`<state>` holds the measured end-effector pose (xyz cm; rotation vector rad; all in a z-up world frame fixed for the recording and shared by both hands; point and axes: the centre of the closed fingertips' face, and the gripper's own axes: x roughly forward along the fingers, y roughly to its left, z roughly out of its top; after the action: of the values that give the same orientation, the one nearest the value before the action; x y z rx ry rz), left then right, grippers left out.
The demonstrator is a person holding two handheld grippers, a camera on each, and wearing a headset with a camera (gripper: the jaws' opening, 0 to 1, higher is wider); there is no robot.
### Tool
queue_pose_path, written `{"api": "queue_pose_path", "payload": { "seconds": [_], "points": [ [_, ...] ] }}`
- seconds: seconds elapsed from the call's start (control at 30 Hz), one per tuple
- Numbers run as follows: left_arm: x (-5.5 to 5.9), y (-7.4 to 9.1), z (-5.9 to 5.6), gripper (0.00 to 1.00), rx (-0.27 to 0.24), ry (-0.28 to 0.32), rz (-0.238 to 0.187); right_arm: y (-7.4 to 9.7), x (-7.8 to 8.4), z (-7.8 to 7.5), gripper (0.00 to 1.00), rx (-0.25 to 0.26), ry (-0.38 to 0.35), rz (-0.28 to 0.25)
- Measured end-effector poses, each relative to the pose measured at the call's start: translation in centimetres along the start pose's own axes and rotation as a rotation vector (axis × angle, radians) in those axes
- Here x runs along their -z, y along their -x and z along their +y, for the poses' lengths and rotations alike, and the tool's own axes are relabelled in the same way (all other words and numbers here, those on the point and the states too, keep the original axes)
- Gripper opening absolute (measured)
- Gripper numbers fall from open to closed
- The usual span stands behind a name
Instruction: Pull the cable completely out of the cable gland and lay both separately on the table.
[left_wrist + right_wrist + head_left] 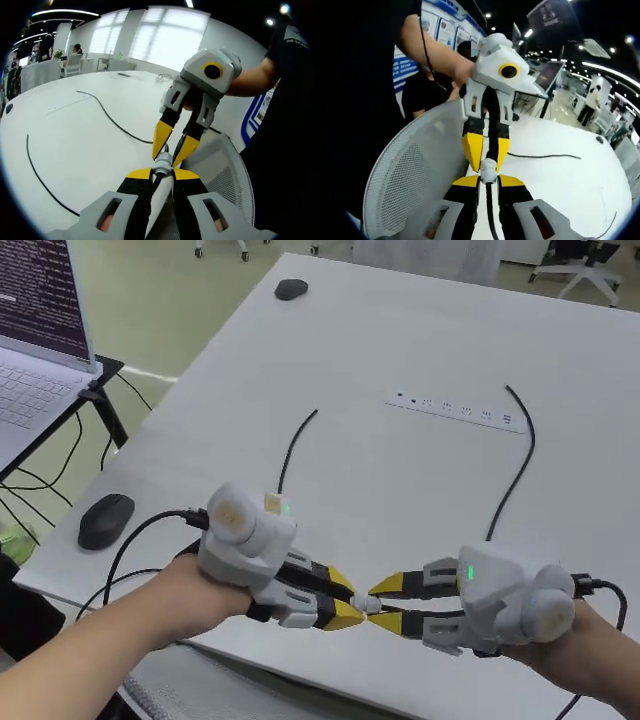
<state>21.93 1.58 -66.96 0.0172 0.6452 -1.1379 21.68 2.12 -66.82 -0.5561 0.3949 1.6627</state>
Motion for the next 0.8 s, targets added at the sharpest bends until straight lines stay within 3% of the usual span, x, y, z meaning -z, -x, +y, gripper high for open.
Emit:
{"api": "queue_pose_path", "payload": {
  "seconds": [0.03,0.1,0.17,0.2,0.27,0.3,0.33,0.4,0.5,0.57,0.63,0.8],
  "points": [
    [0.0,-0.1,0.0,0.14,-0.002,-0.016,-0.001,0.2,0.3,0.0,0.12,-0.015,-0.072,0.002],
    [0.2,-0.2,0.0,0.14,-0.014,-0.078,0.012,0.8,0.0,-0.6,0.20,-0.027,-0.161,-0.052],
    [0.6,-0.3,0.1,0.14,-0.037,-0.126,0.044,1.4,0.1,-0.1,0.29,-0.128,-0.398,-0.089],
    [0.6,-0.4,0.0,0.14,-0.041,-0.130,0.046,1.6,0.3,-0.7,0.30,-0.137,-0.483,-0.109],
    [0.2,-0.5,-0.4,0.14,-0.047,-0.146,0.038,2.0,-0.3,-0.7,0.23,-0.211,-0.571,-0.174],
    [0.0,-0.5,-0.4,0.14,-0.054,-0.161,0.034,2.2,-0.7,-0.2,0.21,-0.297,-0.713,-0.194],
    [-0.1,-0.5,-0.5,0.14,-0.059,-0.169,0.034,2.1,-0.4,-0.3,0.21,-0.298,-0.745,-0.186],
    [-0.4,-0.5,-0.7,0.14,-0.065,-0.178,0.033,1.7,0.1,-0.9,0.19,-0.272,-0.710,-0.183],
    [-0.6,-0.5,-0.7,0.14,-0.072,-0.176,0.026,1.4,0.6,-1.0,0.18,-0.315,-0.771,-0.177],
    [-0.5,-0.6,-0.7,0.14,-0.075,-0.176,0.027,1.5,0.5,-1.0,0.18,-0.314,-0.750,-0.189],
    [-0.5,-0.7,-0.8,0.14,-0.076,-0.176,0.029,1.6,0.2,-0.4,0.18,-0.346,-0.777,-0.198],
    [-0.9,-0.9,-0.9,0.14,-0.080,-0.173,0.018,1.6,0.6,0.0,0.16,-0.358,-0.762,-0.186]
  ]
}}
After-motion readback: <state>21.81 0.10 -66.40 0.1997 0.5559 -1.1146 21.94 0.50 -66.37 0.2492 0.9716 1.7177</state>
